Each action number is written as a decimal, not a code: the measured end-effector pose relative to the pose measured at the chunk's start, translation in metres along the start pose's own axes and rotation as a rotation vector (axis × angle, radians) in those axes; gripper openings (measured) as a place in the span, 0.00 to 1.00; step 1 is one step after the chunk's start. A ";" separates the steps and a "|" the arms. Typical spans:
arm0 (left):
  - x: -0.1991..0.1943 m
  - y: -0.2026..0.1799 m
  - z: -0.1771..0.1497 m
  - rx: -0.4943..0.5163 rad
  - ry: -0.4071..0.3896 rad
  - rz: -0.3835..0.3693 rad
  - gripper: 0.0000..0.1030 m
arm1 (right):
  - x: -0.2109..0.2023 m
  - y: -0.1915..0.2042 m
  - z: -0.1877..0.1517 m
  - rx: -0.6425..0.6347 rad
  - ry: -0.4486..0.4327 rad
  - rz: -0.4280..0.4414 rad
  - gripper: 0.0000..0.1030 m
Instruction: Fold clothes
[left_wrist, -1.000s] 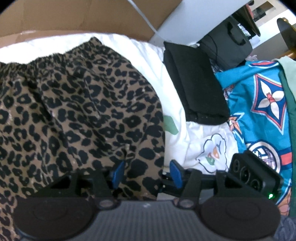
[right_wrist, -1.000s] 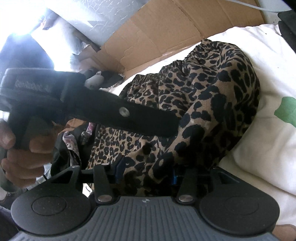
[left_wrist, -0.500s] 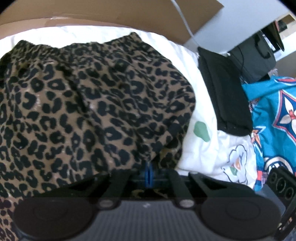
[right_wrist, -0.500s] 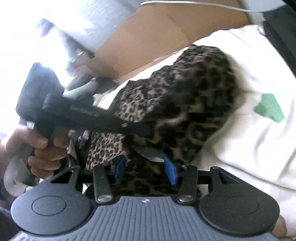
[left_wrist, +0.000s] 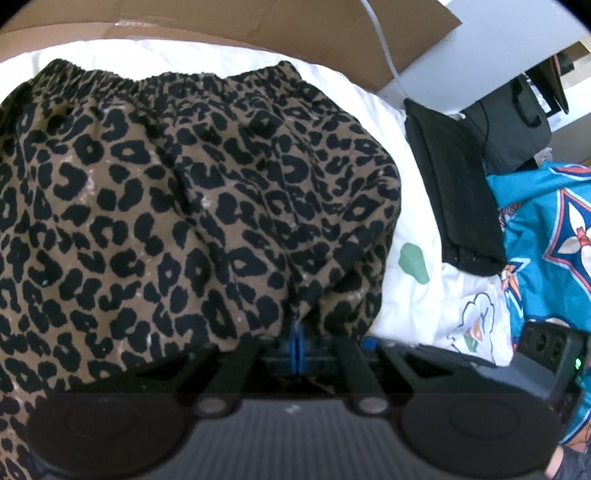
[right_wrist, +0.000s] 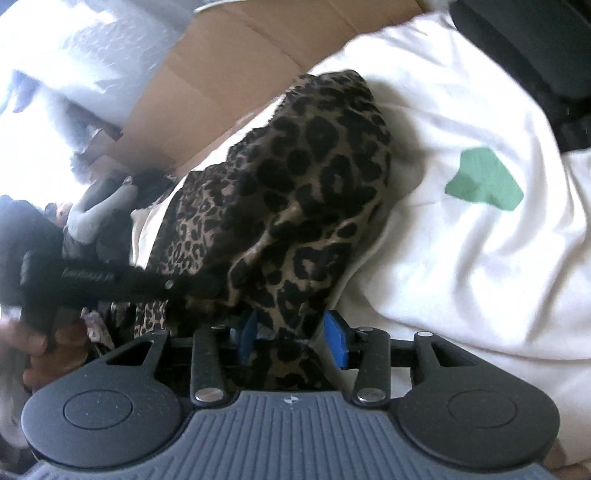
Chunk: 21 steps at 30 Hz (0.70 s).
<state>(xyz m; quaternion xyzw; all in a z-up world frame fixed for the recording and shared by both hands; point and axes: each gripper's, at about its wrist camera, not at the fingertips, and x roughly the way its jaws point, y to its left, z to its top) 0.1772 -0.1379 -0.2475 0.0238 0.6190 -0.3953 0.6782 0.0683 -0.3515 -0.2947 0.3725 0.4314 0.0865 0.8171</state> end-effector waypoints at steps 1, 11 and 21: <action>0.000 0.001 -0.001 -0.001 0.000 -0.001 0.02 | 0.004 -0.002 0.001 0.021 0.003 0.003 0.43; -0.002 -0.002 -0.004 0.030 0.007 -0.025 0.07 | 0.000 -0.015 0.004 0.064 -0.005 0.002 0.04; 0.001 -0.012 -0.005 0.048 0.019 -0.030 0.07 | -0.040 -0.018 0.014 0.030 -0.044 -0.082 0.03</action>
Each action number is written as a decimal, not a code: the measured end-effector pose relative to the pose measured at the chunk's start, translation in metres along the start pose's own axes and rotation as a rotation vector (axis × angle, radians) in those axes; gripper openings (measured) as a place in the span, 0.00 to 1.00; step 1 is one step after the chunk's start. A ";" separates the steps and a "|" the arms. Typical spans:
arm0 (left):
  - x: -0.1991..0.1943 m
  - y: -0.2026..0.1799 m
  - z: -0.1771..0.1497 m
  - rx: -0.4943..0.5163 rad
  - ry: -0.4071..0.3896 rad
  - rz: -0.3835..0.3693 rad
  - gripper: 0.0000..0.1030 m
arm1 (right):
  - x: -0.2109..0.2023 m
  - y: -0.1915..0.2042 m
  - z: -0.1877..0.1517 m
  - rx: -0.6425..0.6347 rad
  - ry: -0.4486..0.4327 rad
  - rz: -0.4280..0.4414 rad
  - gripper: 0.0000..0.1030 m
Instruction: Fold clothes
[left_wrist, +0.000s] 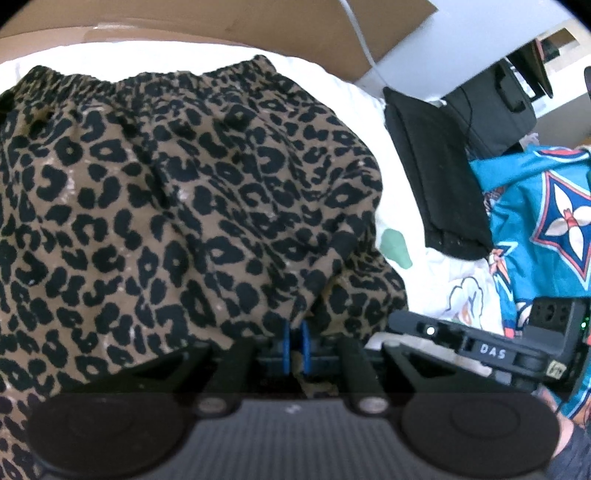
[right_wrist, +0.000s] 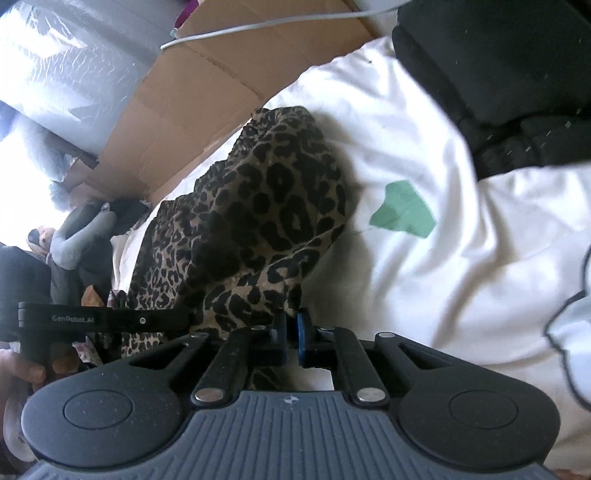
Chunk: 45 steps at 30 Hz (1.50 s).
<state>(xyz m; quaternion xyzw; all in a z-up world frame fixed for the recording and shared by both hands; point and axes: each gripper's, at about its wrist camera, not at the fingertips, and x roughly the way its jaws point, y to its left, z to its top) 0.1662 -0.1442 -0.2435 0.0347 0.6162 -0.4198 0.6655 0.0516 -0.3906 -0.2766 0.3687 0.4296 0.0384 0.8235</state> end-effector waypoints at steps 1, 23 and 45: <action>0.001 -0.003 -0.001 0.006 0.003 -0.001 0.07 | -0.002 0.005 0.001 -0.009 -0.002 -0.008 0.03; 0.025 -0.070 -0.009 -0.008 0.044 0.072 0.09 | -0.069 -0.040 0.023 0.064 -0.139 -0.077 0.02; -0.004 -0.106 -0.031 -0.088 0.003 0.209 0.11 | -0.092 -0.071 0.042 0.199 -0.304 -0.123 0.02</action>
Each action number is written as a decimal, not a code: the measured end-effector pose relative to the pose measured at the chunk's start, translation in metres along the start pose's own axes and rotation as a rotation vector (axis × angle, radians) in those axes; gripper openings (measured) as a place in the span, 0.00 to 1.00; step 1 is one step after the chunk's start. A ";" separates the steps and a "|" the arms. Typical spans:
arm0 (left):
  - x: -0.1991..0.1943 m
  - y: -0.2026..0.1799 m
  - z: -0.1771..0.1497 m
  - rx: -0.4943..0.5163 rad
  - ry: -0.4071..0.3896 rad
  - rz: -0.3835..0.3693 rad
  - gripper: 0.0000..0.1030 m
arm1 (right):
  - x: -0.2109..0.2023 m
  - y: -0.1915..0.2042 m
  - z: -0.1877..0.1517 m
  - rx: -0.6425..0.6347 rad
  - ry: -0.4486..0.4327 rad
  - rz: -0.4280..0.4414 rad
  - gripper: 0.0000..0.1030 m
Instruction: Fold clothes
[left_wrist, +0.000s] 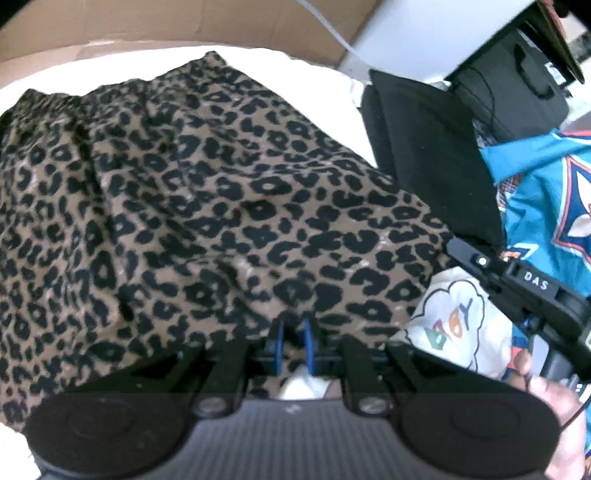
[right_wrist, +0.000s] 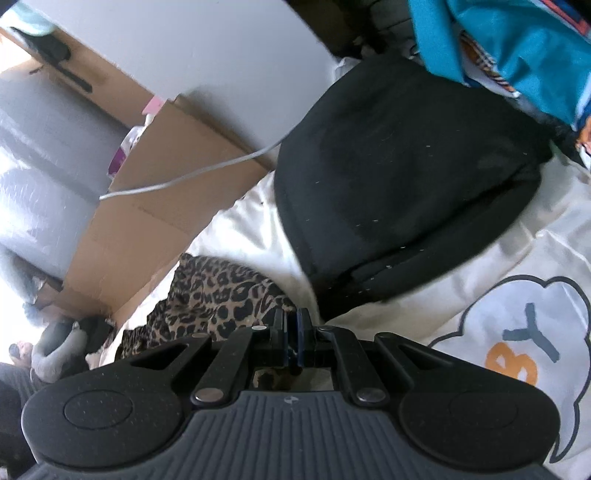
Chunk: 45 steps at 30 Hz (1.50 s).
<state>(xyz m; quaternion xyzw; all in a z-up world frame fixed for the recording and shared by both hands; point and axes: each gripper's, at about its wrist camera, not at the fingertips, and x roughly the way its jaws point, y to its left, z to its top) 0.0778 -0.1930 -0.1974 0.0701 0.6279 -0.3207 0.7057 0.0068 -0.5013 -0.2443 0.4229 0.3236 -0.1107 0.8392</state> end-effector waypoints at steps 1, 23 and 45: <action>-0.003 0.003 -0.003 -0.018 0.004 0.008 0.11 | -0.001 -0.003 -0.001 0.010 -0.004 0.000 0.02; -0.018 0.034 -0.047 -0.095 0.034 0.119 0.20 | -0.004 -0.009 0.006 -0.081 -0.015 0.017 0.02; -0.027 0.094 -0.082 -0.212 -0.020 0.034 0.27 | 0.011 0.013 0.043 -0.203 -0.081 -0.090 0.03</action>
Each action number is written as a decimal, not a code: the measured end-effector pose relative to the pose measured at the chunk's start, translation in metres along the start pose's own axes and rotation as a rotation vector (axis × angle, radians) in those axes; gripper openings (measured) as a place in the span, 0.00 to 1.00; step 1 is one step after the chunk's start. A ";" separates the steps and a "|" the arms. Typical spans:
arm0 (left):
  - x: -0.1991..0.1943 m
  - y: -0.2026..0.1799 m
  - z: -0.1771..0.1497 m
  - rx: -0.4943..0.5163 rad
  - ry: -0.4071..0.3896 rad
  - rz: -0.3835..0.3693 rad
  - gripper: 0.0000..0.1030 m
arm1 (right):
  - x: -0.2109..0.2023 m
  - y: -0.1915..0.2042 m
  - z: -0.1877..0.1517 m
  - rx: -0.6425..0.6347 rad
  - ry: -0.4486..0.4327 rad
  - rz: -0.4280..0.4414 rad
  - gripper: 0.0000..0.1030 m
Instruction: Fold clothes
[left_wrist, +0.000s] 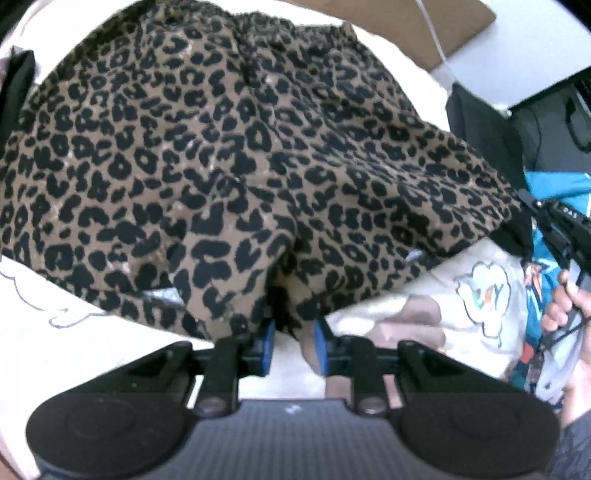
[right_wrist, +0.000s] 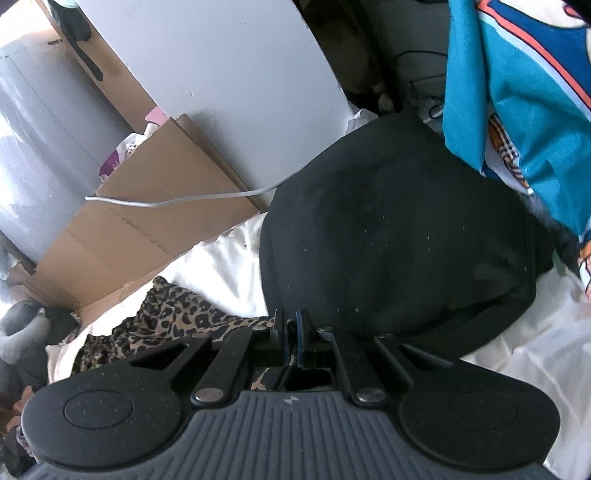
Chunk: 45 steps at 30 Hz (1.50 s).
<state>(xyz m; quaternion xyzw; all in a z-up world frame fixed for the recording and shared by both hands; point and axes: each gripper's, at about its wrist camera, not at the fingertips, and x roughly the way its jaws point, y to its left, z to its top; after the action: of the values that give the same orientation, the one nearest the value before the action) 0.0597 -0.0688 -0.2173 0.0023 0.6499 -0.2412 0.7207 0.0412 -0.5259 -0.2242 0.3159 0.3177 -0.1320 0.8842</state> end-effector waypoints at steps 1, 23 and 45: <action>-0.001 -0.004 -0.001 0.044 -0.041 0.023 0.32 | 0.002 0.001 0.002 -0.009 -0.003 -0.006 0.03; 0.028 0.044 -0.010 -0.341 -0.033 -0.264 0.06 | 0.006 -0.018 -0.003 0.050 -0.028 -0.048 0.00; 0.048 0.055 -0.024 -0.372 0.006 -0.245 0.45 | 0.027 -0.054 -0.047 0.273 0.105 0.079 0.62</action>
<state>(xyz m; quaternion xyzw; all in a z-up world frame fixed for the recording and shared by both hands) 0.0579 -0.0294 -0.2831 -0.2090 0.6806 -0.2032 0.6722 0.0163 -0.5378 -0.2955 0.4520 0.3300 -0.1226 0.8196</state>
